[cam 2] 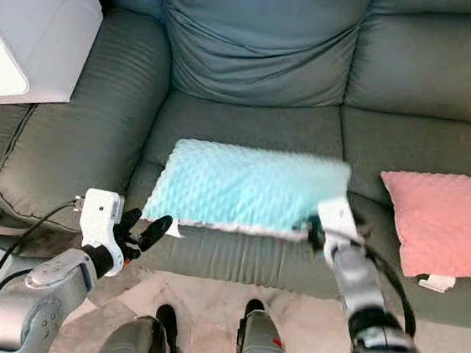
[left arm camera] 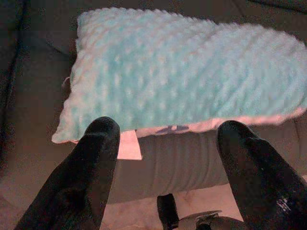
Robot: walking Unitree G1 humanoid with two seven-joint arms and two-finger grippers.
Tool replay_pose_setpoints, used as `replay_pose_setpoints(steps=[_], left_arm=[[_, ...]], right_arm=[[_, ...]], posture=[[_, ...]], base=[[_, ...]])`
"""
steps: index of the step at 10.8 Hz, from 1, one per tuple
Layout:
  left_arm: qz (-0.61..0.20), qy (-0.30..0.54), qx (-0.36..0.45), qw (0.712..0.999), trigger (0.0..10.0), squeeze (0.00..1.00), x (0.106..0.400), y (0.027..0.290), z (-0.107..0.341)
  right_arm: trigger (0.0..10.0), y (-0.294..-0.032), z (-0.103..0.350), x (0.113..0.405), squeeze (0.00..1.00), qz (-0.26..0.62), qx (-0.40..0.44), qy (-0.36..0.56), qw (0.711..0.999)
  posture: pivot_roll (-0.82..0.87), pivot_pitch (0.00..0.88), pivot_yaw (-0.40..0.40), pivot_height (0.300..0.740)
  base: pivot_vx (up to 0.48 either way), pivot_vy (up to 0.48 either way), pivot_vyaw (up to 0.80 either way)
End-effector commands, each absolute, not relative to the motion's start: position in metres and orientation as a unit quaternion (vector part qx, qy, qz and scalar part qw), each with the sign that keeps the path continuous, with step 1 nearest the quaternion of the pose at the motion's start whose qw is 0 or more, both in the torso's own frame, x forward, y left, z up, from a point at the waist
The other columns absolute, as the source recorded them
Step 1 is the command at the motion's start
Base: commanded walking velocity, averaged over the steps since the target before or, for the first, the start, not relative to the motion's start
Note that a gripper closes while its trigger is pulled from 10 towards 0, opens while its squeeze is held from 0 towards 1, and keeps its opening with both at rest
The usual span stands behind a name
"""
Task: Move the pillow to the sofa
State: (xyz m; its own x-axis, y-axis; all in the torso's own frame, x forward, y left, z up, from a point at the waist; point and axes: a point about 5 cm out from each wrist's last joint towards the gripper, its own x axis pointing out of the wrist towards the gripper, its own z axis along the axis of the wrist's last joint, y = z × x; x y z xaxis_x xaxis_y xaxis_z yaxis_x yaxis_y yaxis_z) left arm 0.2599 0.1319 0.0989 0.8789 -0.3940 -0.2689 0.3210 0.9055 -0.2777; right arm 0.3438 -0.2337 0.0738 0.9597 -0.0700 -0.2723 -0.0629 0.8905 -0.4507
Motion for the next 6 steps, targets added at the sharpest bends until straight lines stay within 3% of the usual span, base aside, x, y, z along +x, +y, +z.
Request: replay_pose_setpoints(steps=[1, 3, 4, 6], left_arm=[[-0.175, 0.18, -0.112, 0.961, 10.0, 0.0, 0.252, 0.139, 0.092], [-0.179, 0.2, -0.103, 0.958, 10.0, 0.0, 0.248, 0.141, 0.082], [-0.177, 0.209, -0.1, 0.957, 10.0, 0.0, 0.246, 0.142, 0.077], [-0.181, 0.209, -0.103, 0.955, 10.0, 0.0, 0.248, 0.142, 0.076]], right_arm=[[10.0, -0.228, 0.07, 0.342, 1.0, 0.006, -0.223, 0.135, 0.965], [10.0, -0.22, 0.065, 0.34, 1.0, 0.036, -0.193, 0.136, 0.971], [10.0, -0.217, 0.054, 0.332, 0.0, 0.063, -0.178, 0.158, 0.969], [10.0, -0.217, 0.028, 0.308, 0.0, 0.134, -0.175, 0.217, 0.951]], posture=[[-0.08, 0.338, 0.102, 0.74], [-0.09, 0.332, 0.094, 0.74], [-0.09, 0.327, 0.089, 0.74], [-0.12, 0.319, 0.085, 0.74]], base=[[0.0, 0.0, 0.0], [0.0, 0.0, 0.0], [0.0, 0.0, 0.0], [0.0, 0.0, 0.0]])
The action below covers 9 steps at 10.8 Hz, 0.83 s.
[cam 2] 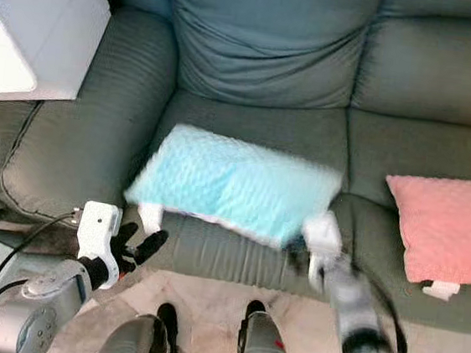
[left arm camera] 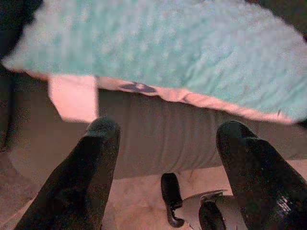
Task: Move the pillow to the sofa
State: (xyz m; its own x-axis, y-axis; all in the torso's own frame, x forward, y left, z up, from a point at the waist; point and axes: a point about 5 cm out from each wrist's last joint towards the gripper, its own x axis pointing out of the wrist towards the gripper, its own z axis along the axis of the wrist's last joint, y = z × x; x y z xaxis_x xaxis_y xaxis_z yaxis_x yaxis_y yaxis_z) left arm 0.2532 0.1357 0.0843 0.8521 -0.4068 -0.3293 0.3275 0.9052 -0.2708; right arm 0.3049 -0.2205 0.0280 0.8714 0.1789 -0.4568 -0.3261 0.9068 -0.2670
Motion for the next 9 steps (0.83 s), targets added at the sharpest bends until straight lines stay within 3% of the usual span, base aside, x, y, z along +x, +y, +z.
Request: replay_pose_setpoints(steps=[1, 3, 5, 9], left_arm=[[-0.191, 0.207, -0.105, 0.954, 10.0, 0.0, 0.25, 0.138, 0.077], [-0.205, 0.202, -0.111, 0.951, 10.0, 0.0, 0.257, 0.13, 0.078], [-0.213, 0.196, -0.114, 0.95, 10.0, 0.0, 0.264, 0.123, 0.079], [-0.244, 0.24, -0.089, 0.935, 10.0, 0.0, 0.245, 0.144, 0.077]], right_arm=[[10.0, -0.223, 0.019, 0.292, 0.0, 0.152, -0.167, 0.245, 0.943], [10.0, -0.243, 0.013, 0.272, 0.0, 0.133, -0.197, 0.284, 0.929], [10.0, -0.252, 0.016, 0.27, 0.0, 0.08, -0.185, 0.283, 0.938], [10.0, -0.187, 0.066, 0.281, 0.0, 0.207, -0.119, 0.244, 0.94]], posture=[[-0.13, 0.311, 0.083, 0.74], [-0.17, 0.292, 0.078, 0.74], [-0.17, 0.271, 0.08, 0.74], [-0.16, 0.245, 0.073, 0.74]], base=[[0.0, 0.0, 0.0], [0.0, 0.0, 0.0], [0.0, 0.0, 0.0], [0.0, 0.0, 0.0]])
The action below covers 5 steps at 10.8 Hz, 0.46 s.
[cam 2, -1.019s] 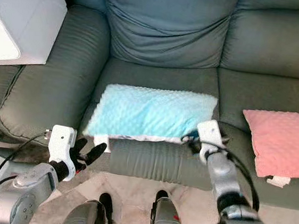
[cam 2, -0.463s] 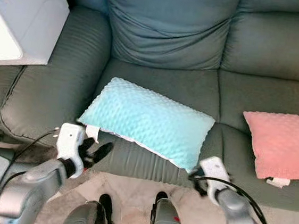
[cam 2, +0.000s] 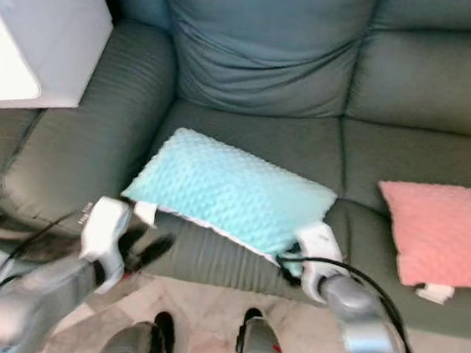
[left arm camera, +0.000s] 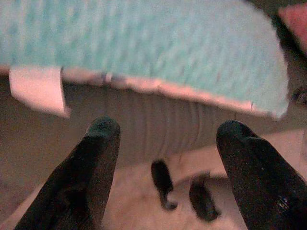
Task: Move the pillow to the sofa
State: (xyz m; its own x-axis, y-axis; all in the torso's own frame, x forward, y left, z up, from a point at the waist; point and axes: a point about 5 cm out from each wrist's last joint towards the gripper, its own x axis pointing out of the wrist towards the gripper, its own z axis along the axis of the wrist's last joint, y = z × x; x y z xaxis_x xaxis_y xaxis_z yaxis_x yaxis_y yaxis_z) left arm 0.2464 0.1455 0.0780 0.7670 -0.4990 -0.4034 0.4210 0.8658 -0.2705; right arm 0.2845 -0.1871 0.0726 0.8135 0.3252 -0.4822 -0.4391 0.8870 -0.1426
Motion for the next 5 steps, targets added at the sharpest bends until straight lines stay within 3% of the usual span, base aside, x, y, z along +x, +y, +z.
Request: replay_pose_setpoints(steps=[1, 3, 5], left_arm=[[-0.25, 0.261, -0.074, 0.929, 10.0, 0.0, 0.236, 0.153, 0.073], [-0.243, 0.275, -0.069, 0.928, 10.0, 0.0, 0.233, 0.155, 0.069], [-0.29, 0.315, -0.062, 0.902, 10.0, 0.0, 0.224, 0.144, 0.063]], right_arm=[[10.0, -0.168, 0.082, 0.281, 0.0, 0.231, -0.11, 0.222, 0.941], [10.0, -0.144, 0.093, 0.285, 0.0, 0.236, -0.055, 0.188, 0.952], [10.0, -0.126, 0.078, 0.284, 0.0, 0.257, 0.007, 0.212, 0.943]], posture=[[-0.15, 0.242, 0.073, 0.74], [-0.15, 0.238, 0.074, 0.74], [-0.13, 0.239, 0.071, 0.74]], base=[[0.0, 0.0, 0.0], [0.0, 0.0, 0.0], [0.0, 0.0, 0.0]])
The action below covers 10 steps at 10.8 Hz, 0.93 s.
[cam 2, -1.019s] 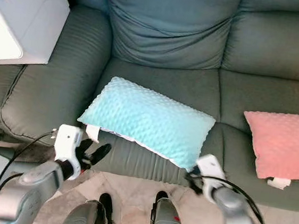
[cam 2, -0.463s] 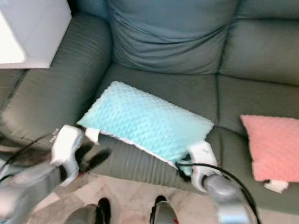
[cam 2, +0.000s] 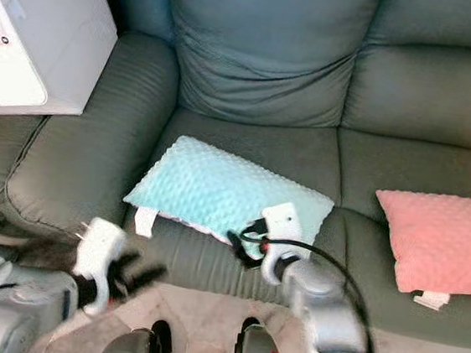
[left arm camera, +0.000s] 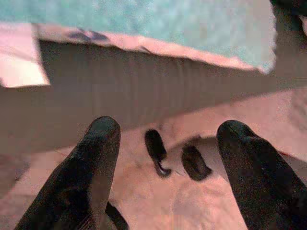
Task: Move the pillow to the sofa
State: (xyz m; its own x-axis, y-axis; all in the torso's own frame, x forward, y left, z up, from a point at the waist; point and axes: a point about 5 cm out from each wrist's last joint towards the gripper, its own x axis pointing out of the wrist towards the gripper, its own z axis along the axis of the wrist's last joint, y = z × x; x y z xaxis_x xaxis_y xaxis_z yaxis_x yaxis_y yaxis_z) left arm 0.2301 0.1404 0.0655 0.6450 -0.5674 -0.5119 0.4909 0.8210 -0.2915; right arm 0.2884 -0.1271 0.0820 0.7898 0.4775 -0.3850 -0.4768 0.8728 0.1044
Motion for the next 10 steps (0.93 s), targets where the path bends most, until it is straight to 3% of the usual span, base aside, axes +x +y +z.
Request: replay_pose_setpoints(steps=[1, 4, 10], left_arm=[[-0.297, 0.323, -0.058, 0.897, 10.0, 0.0, 0.223, 0.145, 0.06], [-0.271, 0.327, -0.038, 0.905, 10.0, 0.0, 0.231, 0.16, 0.057], [-0.254, 0.328, -0.026, 0.909, 10.0, 0.0, 0.225, 0.178, 0.068]], right_arm=[[10.0, -0.127, 0.067, 0.287, 0.0, 0.248, 0.011, 0.232, 0.941], [10.0, -0.156, 0.022, 0.296, 0.0, 0.157, 0.001, 0.27, 0.95], [10.0, -0.177, -0.006, 0.289, 0.0, 0.109, -0.031, 0.3, 0.947]], posture=[[-0.12, 0.243, 0.073, 0.74], [-0.07, 0.28, 0.089, 0.74], [0.01, 0.353, 0.124, 0.74]], base=[[0.0, 0.0, 0.0], [0.0, 0.0, 0.0], [0.0, 0.0, 0.0]])
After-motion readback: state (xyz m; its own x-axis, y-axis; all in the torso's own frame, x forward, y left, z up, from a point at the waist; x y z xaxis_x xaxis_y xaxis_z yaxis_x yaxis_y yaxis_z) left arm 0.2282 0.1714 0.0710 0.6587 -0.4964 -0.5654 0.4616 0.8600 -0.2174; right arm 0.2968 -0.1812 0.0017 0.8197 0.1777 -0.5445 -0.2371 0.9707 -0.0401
